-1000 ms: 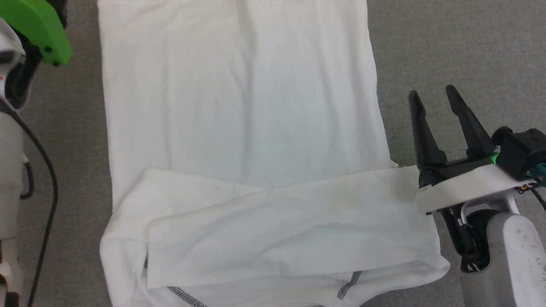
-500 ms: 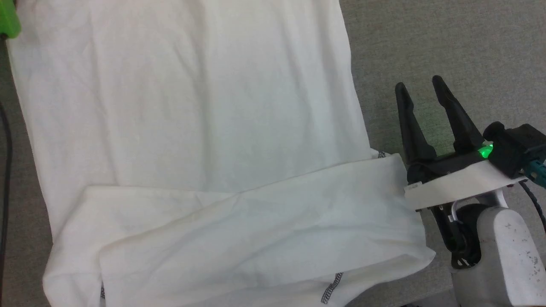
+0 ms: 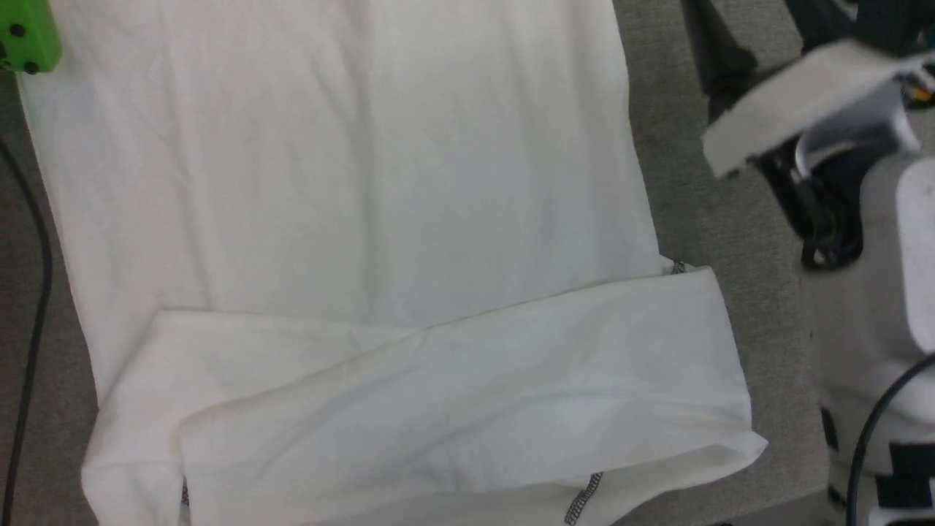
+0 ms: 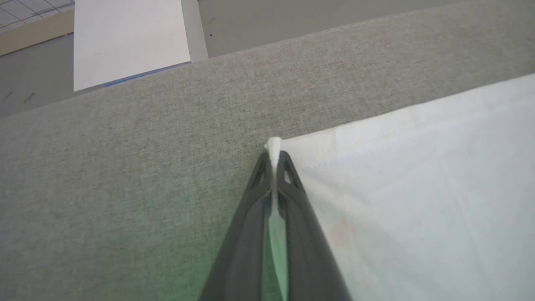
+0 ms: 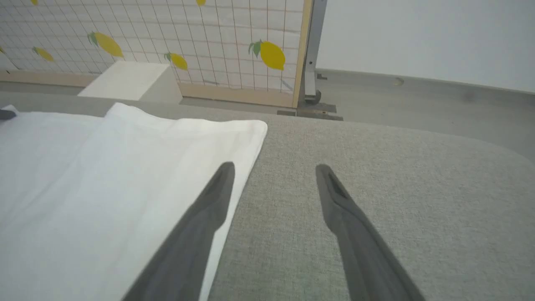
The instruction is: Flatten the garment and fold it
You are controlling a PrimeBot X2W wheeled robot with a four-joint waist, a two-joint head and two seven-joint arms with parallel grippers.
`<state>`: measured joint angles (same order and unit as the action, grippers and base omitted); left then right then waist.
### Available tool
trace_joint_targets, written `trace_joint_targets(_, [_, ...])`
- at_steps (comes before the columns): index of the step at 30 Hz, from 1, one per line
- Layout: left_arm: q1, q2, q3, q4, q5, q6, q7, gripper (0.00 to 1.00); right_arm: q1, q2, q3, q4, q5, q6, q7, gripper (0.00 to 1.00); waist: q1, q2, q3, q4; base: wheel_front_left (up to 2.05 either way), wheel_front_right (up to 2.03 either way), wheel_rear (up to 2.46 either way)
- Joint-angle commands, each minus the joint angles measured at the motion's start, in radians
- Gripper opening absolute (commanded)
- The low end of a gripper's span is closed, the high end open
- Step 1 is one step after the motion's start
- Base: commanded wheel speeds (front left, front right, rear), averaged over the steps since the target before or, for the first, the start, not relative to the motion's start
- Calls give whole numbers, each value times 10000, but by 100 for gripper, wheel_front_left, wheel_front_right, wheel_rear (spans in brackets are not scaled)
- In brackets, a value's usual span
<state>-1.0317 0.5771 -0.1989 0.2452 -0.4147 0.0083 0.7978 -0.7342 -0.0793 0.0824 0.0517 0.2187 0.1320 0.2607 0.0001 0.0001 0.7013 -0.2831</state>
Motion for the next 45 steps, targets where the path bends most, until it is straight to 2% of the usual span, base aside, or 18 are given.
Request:
trace_joint_targets(1, [3,-16,-78,84,90,-84,-194,0,-633,10,-72,361,-18,-13,383,100,-1,-1,102,209,0,0,0])
trace_joint_targets(5, [-353,-240,-409,237,208,-425,-773,0,-2773,113,-460,2168,214,-13,1742,100,-1,-1,260,666,0,0,0])
trace_joint_targets(11, [-812,-910,-903,418,106,-784,-1371,0,-4899,-2,-804,4511,-743,-13,3114,100,-1,-1,498,1516,0,0,0])
trace_joint_targets(15, [-1095,-1287,-1215,530,85,-933,-1724,0,-5738,-7,-1234,5563,-1404,-13,4176,100,-1,-1,704,2012,0,0,0])
trace_joint_targets(21, [-1363,-1546,-1495,833,37,-1063,-2058,0,-6262,38,-1708,6412,-2495,-13,5773,100,-1,-1,896,2358,0,0,0])
trace_joint_targets(22, [-1377,-1562,-1509,887,20,-1074,-2113,0,-6273,47,-1792,6493,-2691,-13,6095,57,-1,-1,898,2372,0,0,0])
trace_joint_targets(23, [-1390,-1575,-1521,953,2,-1084,-2179,0,-6280,61,-1853,6558,-2914,-13,6505,37,-1,-1,896,2381,0,0,0])
trace_joint_targets(24, [-1400,-1577,-1526,1004,-5,-1091,-2239,0,-6282,74,-1902,6560,-3062,-13,6775,6,-1,-1,892,2381,0,0,0])
trace_joint_targets(25, [-1417,-1569,-1528,1060,4,-1095,-2338,0,-6281,84,-1940,6518,-3248,-13,7049,0,-1,-1,884,2377,0,0,0])
trace_joint_targets(27, [-1496,-1502,-1554,1103,130,-1106,-2667,0,-6269,73,-1908,6314,-3550,-13,7313,0,-1,-1,870,2349,0,0,0])
trace_joint_targets(30, [-1703,-1410,-1480,1166,371,-1015,-3421,0,-6271,1,-1894,5687,-3814,-13,6635,0,-1,-1,869,2296,0,0,0])
trace_joint_targets(35, [-2218,-1205,-1288,1358,1122,-468,-5259,0,-6353,-154,-1862,5161,-3903,-13,4615,0,-1,-1,855,2134,0,0,0])
trace_joint_targets(41, [-2712,-1146,-1145,1867,1786,208,-7215,0,-6492,-415,-1378,5349,-3504,-13,2372,0,-1,-1,685,1992,0,0,0])
trace_joint_targets(45, [-2703,-1305,-1095,2305,1703,262,-7990,0,-6410,-520,-1049,5665,-2896,-13,1284,0,-1,-1,416,1979,0,0,0])
